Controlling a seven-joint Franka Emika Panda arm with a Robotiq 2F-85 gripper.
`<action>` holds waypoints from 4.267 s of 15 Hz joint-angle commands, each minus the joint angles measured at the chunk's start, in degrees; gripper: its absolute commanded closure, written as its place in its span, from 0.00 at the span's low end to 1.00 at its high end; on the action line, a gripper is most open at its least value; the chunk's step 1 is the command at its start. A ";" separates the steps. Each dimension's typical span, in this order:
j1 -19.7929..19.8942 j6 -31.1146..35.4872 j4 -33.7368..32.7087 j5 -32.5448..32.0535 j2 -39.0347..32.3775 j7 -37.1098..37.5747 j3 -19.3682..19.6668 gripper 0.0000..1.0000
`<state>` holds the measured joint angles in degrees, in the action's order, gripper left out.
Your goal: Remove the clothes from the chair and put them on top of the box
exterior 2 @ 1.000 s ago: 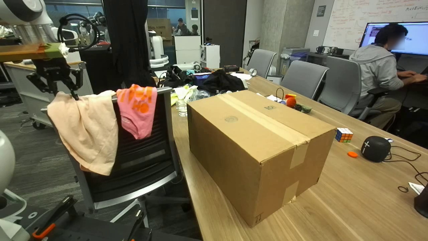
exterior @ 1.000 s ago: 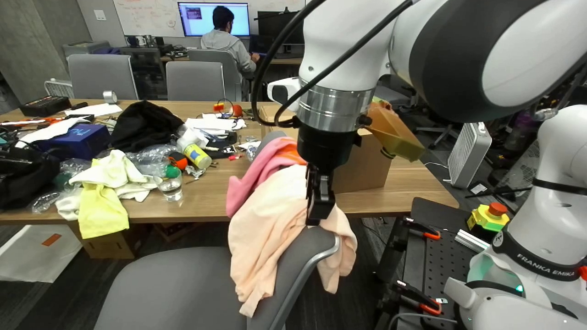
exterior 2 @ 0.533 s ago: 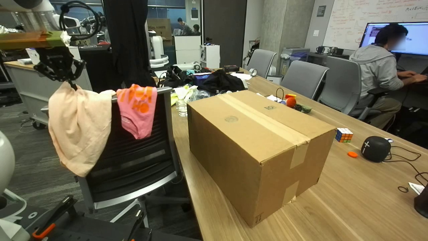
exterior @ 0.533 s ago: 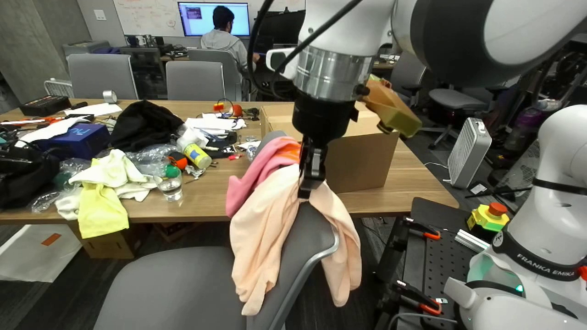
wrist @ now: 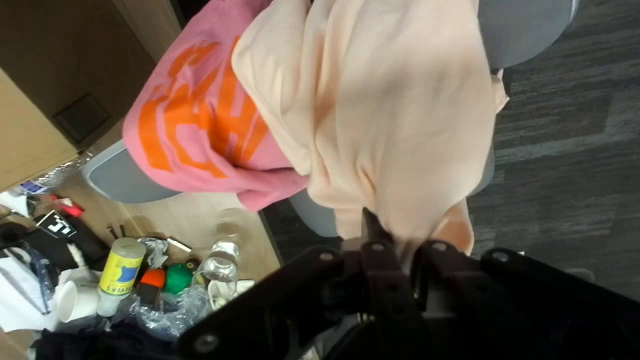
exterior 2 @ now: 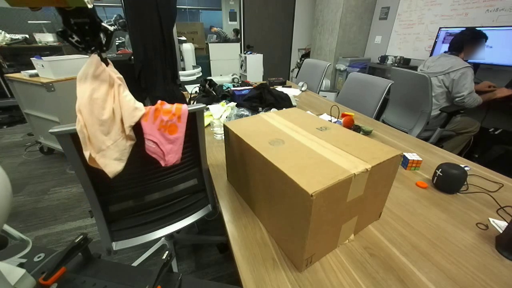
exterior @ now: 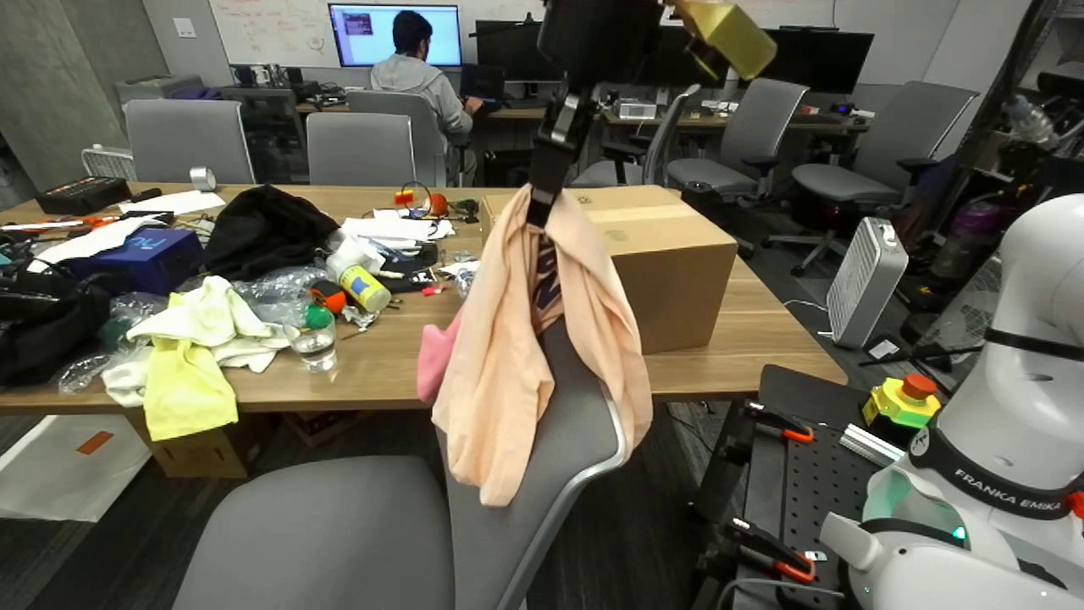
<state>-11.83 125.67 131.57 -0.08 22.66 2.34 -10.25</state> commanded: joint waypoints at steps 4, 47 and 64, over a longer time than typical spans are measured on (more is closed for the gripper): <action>3.54 -5.16 -9.45 0.28 0.01 0.76 2.04 0.92; 22.68 -16.96 -43.44 -35.48 -29.31 46.65 21.18 0.27; 16.78 -20.57 -3.56 -23.62 -8.05 14.40 13.94 0.00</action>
<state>6.42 106.00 120.90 -25.96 9.27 21.70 5.34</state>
